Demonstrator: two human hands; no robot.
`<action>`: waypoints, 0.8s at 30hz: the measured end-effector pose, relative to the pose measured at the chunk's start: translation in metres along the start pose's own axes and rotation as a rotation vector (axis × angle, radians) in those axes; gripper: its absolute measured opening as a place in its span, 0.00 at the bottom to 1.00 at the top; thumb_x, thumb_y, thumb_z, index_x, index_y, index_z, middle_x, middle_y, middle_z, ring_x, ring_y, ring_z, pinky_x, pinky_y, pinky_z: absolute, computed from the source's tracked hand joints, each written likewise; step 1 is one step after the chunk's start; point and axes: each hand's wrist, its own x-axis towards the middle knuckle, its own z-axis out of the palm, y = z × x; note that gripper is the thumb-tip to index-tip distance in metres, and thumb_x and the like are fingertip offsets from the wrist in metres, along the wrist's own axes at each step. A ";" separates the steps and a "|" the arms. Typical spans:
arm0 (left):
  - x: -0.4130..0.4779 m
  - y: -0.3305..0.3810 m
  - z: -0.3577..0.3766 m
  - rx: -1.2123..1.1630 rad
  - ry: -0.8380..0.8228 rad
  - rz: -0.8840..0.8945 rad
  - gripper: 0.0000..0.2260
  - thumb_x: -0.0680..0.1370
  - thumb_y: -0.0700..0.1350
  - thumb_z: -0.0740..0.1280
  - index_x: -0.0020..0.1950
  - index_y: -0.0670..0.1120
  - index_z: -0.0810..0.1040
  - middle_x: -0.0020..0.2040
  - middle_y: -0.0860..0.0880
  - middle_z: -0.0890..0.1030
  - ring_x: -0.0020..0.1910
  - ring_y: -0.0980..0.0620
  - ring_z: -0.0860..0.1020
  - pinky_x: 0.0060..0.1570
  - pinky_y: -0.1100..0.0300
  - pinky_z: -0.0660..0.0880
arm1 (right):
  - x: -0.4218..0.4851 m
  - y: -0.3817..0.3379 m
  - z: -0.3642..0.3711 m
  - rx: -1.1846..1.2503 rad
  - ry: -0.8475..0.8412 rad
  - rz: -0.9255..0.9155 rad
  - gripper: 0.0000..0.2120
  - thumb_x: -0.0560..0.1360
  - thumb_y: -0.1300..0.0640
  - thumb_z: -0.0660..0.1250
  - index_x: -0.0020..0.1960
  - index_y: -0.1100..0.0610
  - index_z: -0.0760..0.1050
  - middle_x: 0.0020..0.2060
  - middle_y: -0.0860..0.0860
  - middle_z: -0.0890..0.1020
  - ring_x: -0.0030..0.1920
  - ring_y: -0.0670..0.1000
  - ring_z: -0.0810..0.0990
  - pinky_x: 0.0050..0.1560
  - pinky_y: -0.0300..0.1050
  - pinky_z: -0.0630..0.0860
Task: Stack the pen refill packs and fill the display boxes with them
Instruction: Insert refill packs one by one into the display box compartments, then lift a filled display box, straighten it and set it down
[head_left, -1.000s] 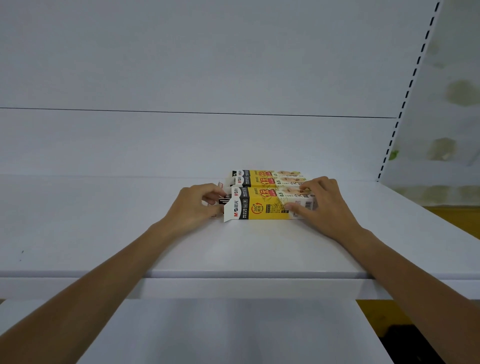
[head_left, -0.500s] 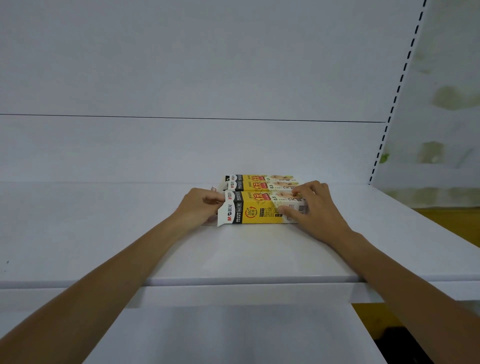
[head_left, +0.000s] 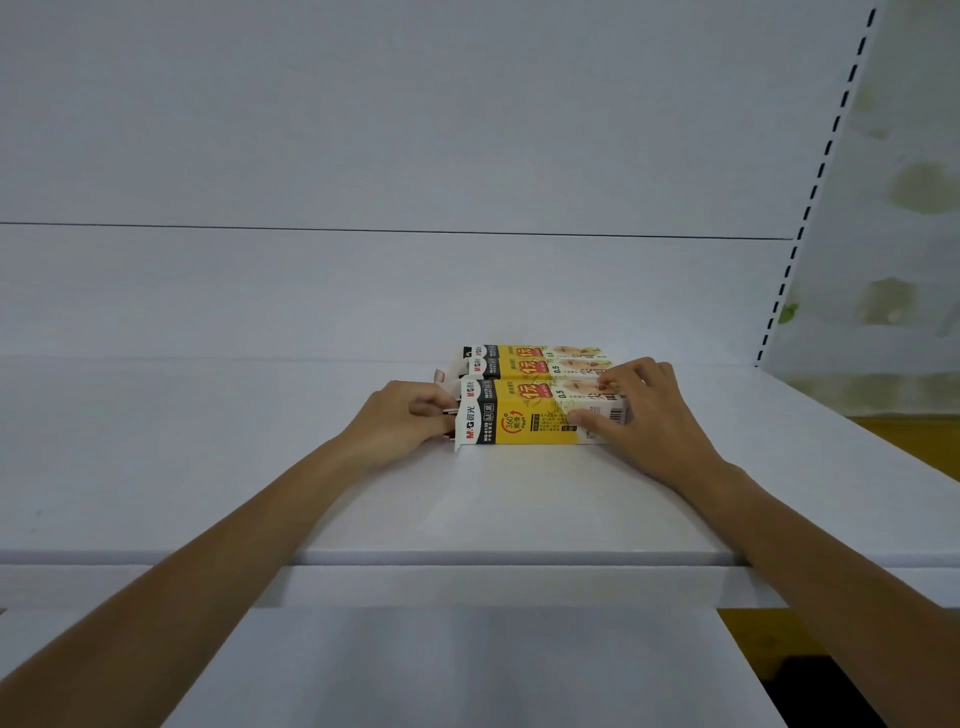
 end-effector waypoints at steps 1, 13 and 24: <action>-0.001 0.001 0.000 -0.032 -0.015 0.000 0.09 0.73 0.40 0.70 0.40 0.55 0.80 0.43 0.50 0.84 0.46 0.53 0.81 0.58 0.57 0.71 | 0.000 -0.001 0.000 -0.004 -0.001 0.000 0.27 0.69 0.40 0.68 0.59 0.57 0.72 0.56 0.51 0.69 0.60 0.50 0.63 0.55 0.41 0.68; 0.017 0.001 0.002 -0.178 -0.154 -0.045 0.13 0.76 0.31 0.62 0.53 0.43 0.82 0.40 0.56 0.84 0.38 0.62 0.80 0.42 0.70 0.76 | 0.000 0.001 0.001 0.019 -0.005 -0.003 0.26 0.69 0.43 0.69 0.59 0.59 0.73 0.56 0.53 0.69 0.60 0.51 0.63 0.56 0.38 0.64; -0.002 0.007 -0.016 -0.073 0.032 -0.094 0.17 0.74 0.31 0.60 0.49 0.51 0.82 0.49 0.54 0.83 0.51 0.53 0.79 0.48 0.65 0.72 | -0.003 -0.004 -0.004 -0.124 -0.082 -0.104 0.31 0.68 0.36 0.64 0.63 0.55 0.72 0.56 0.48 0.74 0.59 0.49 0.64 0.54 0.38 0.65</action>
